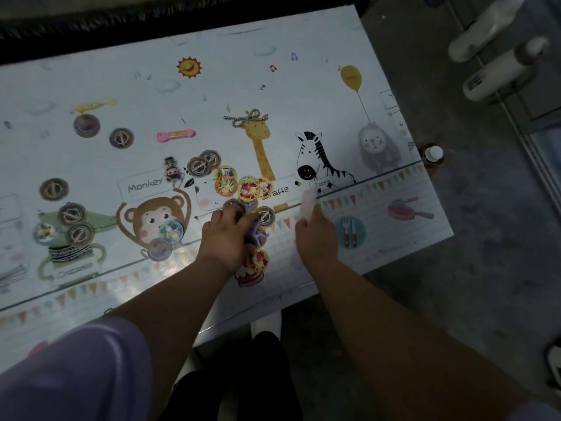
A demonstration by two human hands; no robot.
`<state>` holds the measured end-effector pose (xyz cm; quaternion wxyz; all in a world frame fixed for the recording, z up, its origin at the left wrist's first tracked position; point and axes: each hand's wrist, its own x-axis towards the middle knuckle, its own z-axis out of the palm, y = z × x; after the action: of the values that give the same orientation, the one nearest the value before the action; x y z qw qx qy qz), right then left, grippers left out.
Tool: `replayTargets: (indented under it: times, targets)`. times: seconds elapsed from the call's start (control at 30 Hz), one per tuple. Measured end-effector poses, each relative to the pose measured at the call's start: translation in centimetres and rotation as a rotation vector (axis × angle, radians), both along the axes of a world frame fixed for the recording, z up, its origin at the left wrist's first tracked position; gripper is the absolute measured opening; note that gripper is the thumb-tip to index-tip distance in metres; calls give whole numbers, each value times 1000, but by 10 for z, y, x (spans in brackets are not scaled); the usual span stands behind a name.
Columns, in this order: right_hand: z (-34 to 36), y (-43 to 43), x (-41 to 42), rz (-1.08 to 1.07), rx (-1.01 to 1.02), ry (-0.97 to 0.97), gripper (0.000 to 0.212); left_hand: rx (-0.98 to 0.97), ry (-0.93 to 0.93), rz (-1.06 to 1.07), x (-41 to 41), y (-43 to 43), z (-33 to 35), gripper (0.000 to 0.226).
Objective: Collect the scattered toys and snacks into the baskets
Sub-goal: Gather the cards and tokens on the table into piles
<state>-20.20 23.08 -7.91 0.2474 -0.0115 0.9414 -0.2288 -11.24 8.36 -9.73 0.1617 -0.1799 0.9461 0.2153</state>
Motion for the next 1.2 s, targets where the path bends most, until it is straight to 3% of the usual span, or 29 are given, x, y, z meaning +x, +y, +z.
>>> replayTargets:
  times: [0.1,0.17,0.43,0.6,0.73,0.8,0.93,1.1,1.2]
  targets:
    - [-2,19,-2,24,71,36,31,29,73,-40,-6,7,-3,34]
    - [-3,24,-4,27,80,56,27,35,61,-26,-10,11,-4,26]
    - [0,35,-12,5,61,2,29,94,-6,-52,-30,21,-3,29]
    - [-6,35,-1,75,73,-57,26,316,141,269,-61,17,3,23]
    - [-7,16,12,138,21,-47,28,411,192,325,-85,7,-3,37]
    - [-9,3,17,126,36,-65,32,339,197,247,-83,0,-8,46]
    - [-12,-32,25,106,90,-105,39,-34,-1,55,-50,-17,-19,58]
    - [-9,-87,28,391,138,1,52,-91,-1,106,-8,-57,-25,51]
    - [-6,-108,20,392,82,-17,57,-108,3,172,9,-71,-24,49]
